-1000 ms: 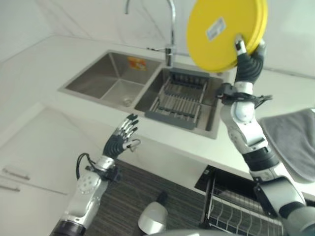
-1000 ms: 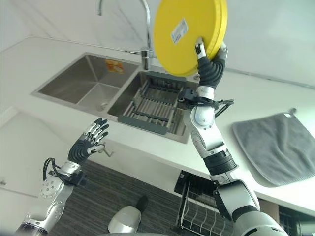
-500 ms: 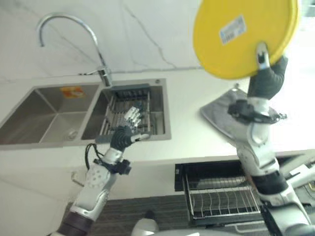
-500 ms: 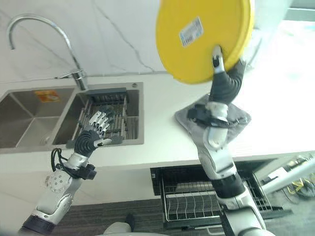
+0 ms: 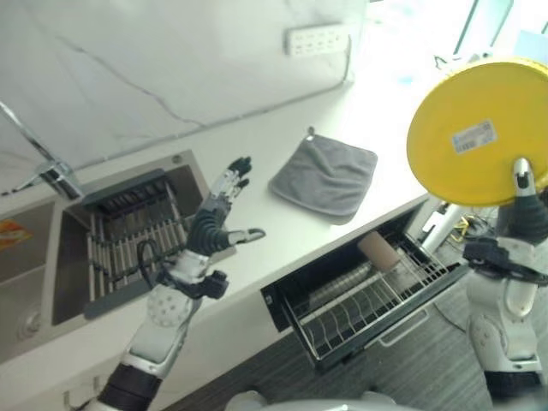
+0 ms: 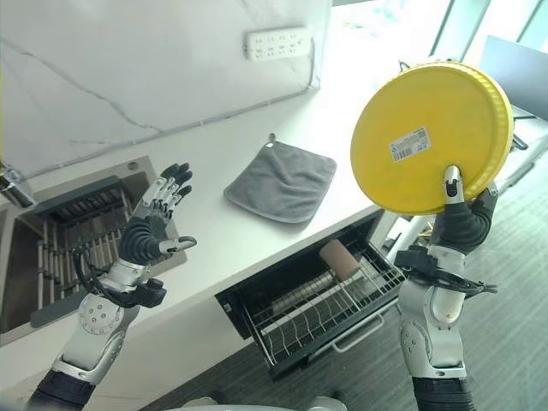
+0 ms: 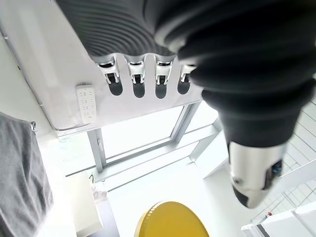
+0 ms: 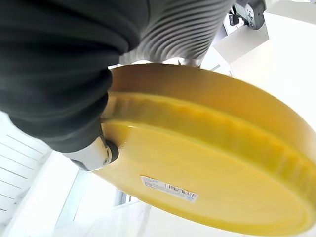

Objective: Place the dishes in the dishwasher.

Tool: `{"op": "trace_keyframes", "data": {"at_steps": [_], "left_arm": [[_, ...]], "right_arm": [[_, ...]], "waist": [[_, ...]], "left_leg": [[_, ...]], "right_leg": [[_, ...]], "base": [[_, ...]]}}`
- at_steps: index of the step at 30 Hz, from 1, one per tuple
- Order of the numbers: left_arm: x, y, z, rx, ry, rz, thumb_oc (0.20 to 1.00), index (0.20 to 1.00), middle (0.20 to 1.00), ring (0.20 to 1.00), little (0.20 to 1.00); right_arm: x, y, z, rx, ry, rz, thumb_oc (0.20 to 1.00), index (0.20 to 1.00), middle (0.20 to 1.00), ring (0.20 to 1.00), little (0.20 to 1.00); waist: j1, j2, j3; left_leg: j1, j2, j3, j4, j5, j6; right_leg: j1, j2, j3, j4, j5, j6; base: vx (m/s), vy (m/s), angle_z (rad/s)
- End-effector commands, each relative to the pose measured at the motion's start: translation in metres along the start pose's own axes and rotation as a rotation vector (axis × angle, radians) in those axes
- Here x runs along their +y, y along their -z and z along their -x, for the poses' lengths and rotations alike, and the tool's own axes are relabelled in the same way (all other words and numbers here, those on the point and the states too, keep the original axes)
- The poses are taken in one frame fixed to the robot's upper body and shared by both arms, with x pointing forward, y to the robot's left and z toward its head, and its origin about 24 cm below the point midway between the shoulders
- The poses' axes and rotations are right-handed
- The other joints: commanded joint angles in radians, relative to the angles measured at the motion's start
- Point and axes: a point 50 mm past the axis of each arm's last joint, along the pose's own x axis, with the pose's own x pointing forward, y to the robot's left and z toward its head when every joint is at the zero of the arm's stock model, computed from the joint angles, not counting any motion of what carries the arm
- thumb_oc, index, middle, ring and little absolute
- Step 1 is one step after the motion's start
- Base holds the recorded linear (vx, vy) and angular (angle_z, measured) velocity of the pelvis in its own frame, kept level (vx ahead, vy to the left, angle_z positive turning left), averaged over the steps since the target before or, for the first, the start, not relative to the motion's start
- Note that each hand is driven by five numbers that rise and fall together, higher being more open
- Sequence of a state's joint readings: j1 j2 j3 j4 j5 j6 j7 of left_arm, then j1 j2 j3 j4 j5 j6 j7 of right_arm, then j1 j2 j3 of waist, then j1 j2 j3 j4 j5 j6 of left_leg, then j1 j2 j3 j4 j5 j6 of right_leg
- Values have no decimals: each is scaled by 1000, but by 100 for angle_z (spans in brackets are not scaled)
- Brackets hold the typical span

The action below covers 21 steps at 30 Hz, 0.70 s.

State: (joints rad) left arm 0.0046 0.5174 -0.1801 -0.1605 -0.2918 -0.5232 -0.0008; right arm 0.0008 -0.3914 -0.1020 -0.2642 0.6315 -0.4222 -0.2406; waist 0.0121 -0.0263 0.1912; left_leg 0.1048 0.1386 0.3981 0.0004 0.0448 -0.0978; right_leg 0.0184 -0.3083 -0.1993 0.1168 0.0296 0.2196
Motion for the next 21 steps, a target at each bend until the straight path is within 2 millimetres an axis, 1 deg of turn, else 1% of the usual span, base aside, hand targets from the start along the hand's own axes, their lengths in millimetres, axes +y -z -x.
{"op": "trace_keyframes", "data": {"at_steps": [1, 2, 3, 4, 5, 6, 7, 8, 9, 10, 11, 12, 13, 14, 15, 16, 17, 18, 19, 20, 21], "left_arm": [[13, -28, -9, -164, -41, -46, 1000, 1000, 1000, 1000, 1000], [15, -28, -10, -161, -48, -41, 1000, 1000, 1000, 1000, 1000], [17, -27, -10, -154, -52, -25, 1000, 1000, 1000, 1000, 1000], [17, -26, -10, -149, -51, -17, 1000, 1000, 1000, 1000, 1000], [18, -25, -11, -141, -45, -7, 1000, 1000, 1000, 1000, 1000], [18, -25, -11, -138, -43, -4, 1000, 1000, 1000, 1000, 1000], [18, -24, -10, -123, -38, 3, 1000, 1000, 1000, 1000, 1000], [17, -19, -8, -89, -36, 23, 1000, 1000, 1000, 1000, 1000], [16, -15, -4, -65, -44, 84, 1000, 1000, 1000, 1000, 1000], [15, -15, -3, -59, -44, 94, 1000, 1000, 1000, 1000, 1000], [14, -11, 3, -20, -61, 167, 1000, 1000, 1000, 1000, 1000], [14, -11, 5, -12, -68, 180, 1000, 1000, 1000, 1000, 1000], [11, -6, 14, 28, -105, 232, 1000, 1000, 1000, 1000, 1000], [11, -5, 16, 37, -107, 241, 1000, 1000, 1000, 1000, 1000], [10, -4, 17, 43, -106, 249, 1000, 1000, 1000, 1000, 1000], [7, 0, 18, 54, -90, 262, 1000, 1000, 1000, 1000, 1000], [2, 4, 18, 74, -57, 266, 1000, 1000, 1000, 1000, 1000], [-7, 10, 21, 106, -20, 295, 1000, 1000, 1000, 1000, 1000], [-10, 13, 24, 129, -6, 304, 1000, 1000, 1000, 1000, 1000], [-17, 22, 31, 174, 15, 321, 1000, 1000, 1000, 1000, 1000], [-20, 25, 34, 190, 21, 330, 1000, 1000, 1000, 1000, 1000]], "right_arm": [[7, -32, -13, -180, -103, -88, 200, 200, 200, 200, 200], [5, -29, -12, -168, -101, -92, 200, 200, 200, 200, 200], [2, -25, -11, -154, -96, -101, 200, 200, 200, 200, 200], [2, -22, -10, -148, -95, -107, 200, 200, 200, 200, 200], [4, -19, -9, -137, -96, -115, 200, 200, 200, 200, 200], [5, -18, -9, -132, -97, -118, 200, 200, 200, 200, 200], [8, -14, -8, -112, -102, -124, 200, 200, 200, 200, 200], [13, -6, -7, -57, -110, -138, 200, 200, 200, 200, 200], [19, 1, -5, -7, -129, -170, 200, 200, 200, 200, 200], [21, 2, -5, 0, -136, -172, 200, 200, 200, 200, 200], [28, 6, -3, 23, -178, -171, 200, 200, 200, 200, 200], [30, 6, -3, 29, -191, -173, 200, 200, 200, 200, 200], [37, 11, -3, 58, -248, -196, 200, 200, 200, 200, 200], [39, 13, -3, 64, -259, -201, 200, 200, 200, 200, 200], [40, 14, -3, 66, -264, -203, 200, 200, 200, 200, 200], [41, 15, -5, 68, -270, -204, 200, 200, 200, 200, 200], [42, 15, -5, 70, -269, -205, 200, 200, 200, 200, 200], [42, 17, -6, 73, -259, -213, 200, 200, 200, 200, 200], [40, 19, -6, 76, -250, -218, 200, 200, 200, 200, 200], [41, 21, -5, 80, -244, -230, 200, 200, 200, 200, 200], [42, 22, -4, 81, -244, -230, 200, 200, 200, 200, 200]], "waist": [[35, 10, -20], [38, 9, -23], [45, 7, -27], [49, 6, -27], [55, 4, -25], [56, 4, -24], [66, 6, -23], [73, 16, -24], [81, 25, -29], [82, 26, -30], [90, 28, -30], [94, 28, -30], [116, 24, -26], [120, 25, -29], [120, 26, -31], [116, 29, -35], [112, 33, -38], [111, 38, -39], [109, 41, -39], [108, 45, -40], [108, 45, -41]], "left_leg": [[-4, -77, -44, 135, -187, 150], [-19, -75, -57, 146, -186, 153], [-45, -61, -69, 161, -175, 144], [-52, -54, -74, 166, -171, 139], [-64, -41, -80, 181, -169, 125], [-68, -37, -82, 187, -169, 120], [-77, -19, -87, 195, -159, 103], [-75, 15, -99, 173, -124, 73], [-69, 50, -107, 129, -76, 44], [-67, 57, -108, 118, -66, 39], [-72, 83, -133, 96, -40, 16], [-77, 89, -150, 97, -36, 11], [-73, 76, -250, 127, -62, 8], [-76, 72, -266, 133, -66, 8], [-75, 70, -261, 137, -71, 10], [-70, 68, -228, 138, -75, 14], [-70, 75, -198, 127, -67, 14], [-66, 72, -192, 110, -62, 17], [-62, 71, -187, 100, -59, 18], [-59, 67, -191, 80, -47, 19], [-57, 64, -195, 72, -44, 20]], "right_leg": [[-29, -13, -56, 263, -98, 16], [-40, -11, -47, 293, -114, 12], [-41, -5, -46, 274, -117, -2], [-37, -3, -50, 265, -121, -8], [-29, -2, -61, 248, -129, -12], [-25, -1, -66, 243, -132, -12], [-10, 2, -76, 225, -155, -17], [21, 29, -94, 185, -177, -32], [44, 52, -106, 153, -181, -44], [49, 57, -109, 146, -181, -46], [64, 71, -106, 124, -181, -55], [65, 76, -99, 121, -181, -59], [61, 83, -58, 120, -180, -70], [57, 86, -51, 117, -175, -73], [55, 88, -52, 119, -176, -75], [52, 88, -69, 126, -181, -79], [51, 87, -92, 130, -184, -83], [46, 87, -107, 142, -192, -86], [45, 87, -111, 146, -196, -87], [47, 87, -111, 144, -192, -87], [47, 85, -110, 141, -188, -86]], "base": [[-193, -258, -24], [-195, -359, -11], [-182, -385, 3], [-162, -418, 7], [-84, -262, 8], [-80, -335, 12], [-70, -427, 14], [-85, -570, 12], [-60, -443, 8], [-54, -351, -14], [-33, -191, -18], [-29, -248, -34], [-7, -131, -30], [-6, -111, -53], [-20, -44, -101], [-29, -37, -121], [-34, -12, -81], [-17, 17, -3], [-3, 42, 36], [9, 31, 26], [14, 30, 9]]}}
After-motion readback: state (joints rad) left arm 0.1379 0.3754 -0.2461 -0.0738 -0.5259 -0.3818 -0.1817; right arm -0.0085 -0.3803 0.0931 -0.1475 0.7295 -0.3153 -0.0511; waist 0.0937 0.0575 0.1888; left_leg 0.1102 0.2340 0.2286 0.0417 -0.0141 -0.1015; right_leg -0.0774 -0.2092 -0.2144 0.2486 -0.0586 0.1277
